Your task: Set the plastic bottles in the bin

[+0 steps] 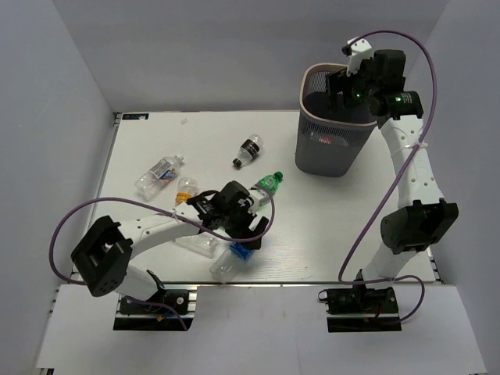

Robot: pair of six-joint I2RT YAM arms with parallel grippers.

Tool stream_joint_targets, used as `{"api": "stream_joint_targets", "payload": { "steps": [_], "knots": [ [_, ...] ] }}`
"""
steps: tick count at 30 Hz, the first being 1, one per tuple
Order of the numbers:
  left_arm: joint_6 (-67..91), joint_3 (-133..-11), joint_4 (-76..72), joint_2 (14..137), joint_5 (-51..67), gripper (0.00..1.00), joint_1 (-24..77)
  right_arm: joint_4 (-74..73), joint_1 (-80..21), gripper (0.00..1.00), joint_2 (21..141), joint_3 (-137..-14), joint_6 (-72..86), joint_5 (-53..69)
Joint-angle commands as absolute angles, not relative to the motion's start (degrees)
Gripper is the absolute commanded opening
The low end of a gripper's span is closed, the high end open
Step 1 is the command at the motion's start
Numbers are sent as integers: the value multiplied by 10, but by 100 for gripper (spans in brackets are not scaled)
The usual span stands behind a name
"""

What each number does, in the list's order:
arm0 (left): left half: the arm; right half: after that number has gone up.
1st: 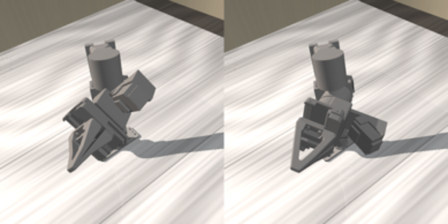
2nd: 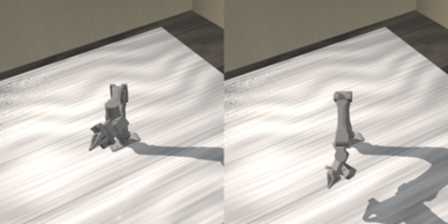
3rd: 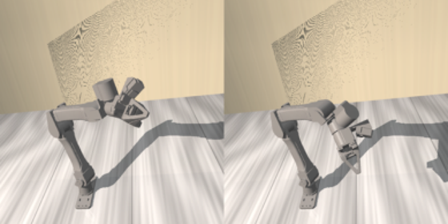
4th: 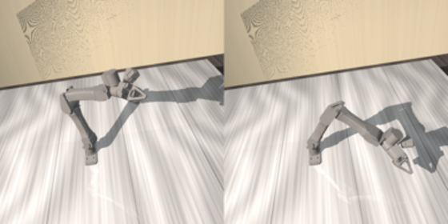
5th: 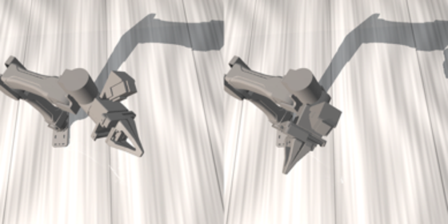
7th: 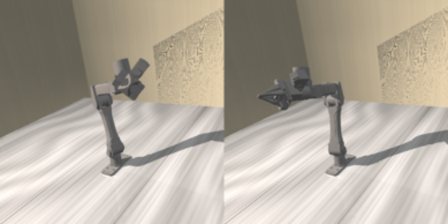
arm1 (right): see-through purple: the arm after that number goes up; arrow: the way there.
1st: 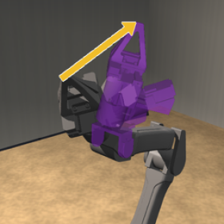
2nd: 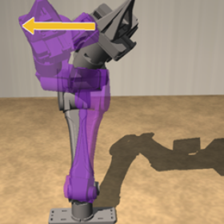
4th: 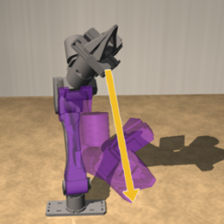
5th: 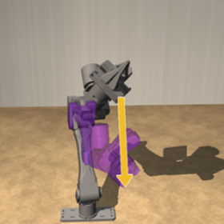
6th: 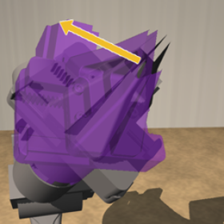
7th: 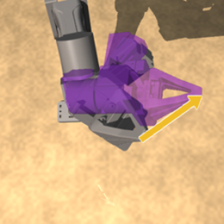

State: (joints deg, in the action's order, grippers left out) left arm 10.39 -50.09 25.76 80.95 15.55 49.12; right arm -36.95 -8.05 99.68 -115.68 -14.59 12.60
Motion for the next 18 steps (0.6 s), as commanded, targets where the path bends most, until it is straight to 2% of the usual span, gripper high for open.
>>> {"api": "stream_joint_targets", "payload": {
  "steps": [1, 6, 11, 14, 15, 18],
  "knots": [
    [105, -532, 268, 825, 97, 100, 516, -345, -55, 90, 951, -1134, -118, 163],
    [116, -562, 315, 897, 26, 100, 555, -334, -31, 90, 913, -1075, -94, 199],
    [123, -576, 338, 949, -20, 92, 577, -316, -13, 90, 870, -1014, -93, 243],
    [129, -590, 338, 949, -26, 73, 584, -304, -5, 89, 848, -983, -86, 265],
    [129, -598, 338, 941, -26, 55, 584, -303, -7, 87, 832, -968, -84, 270],
    [129, -659, 346, 926, -16, 28, 590, -291, 20, 65, 802, -927, -85, 314]
  ]
}}
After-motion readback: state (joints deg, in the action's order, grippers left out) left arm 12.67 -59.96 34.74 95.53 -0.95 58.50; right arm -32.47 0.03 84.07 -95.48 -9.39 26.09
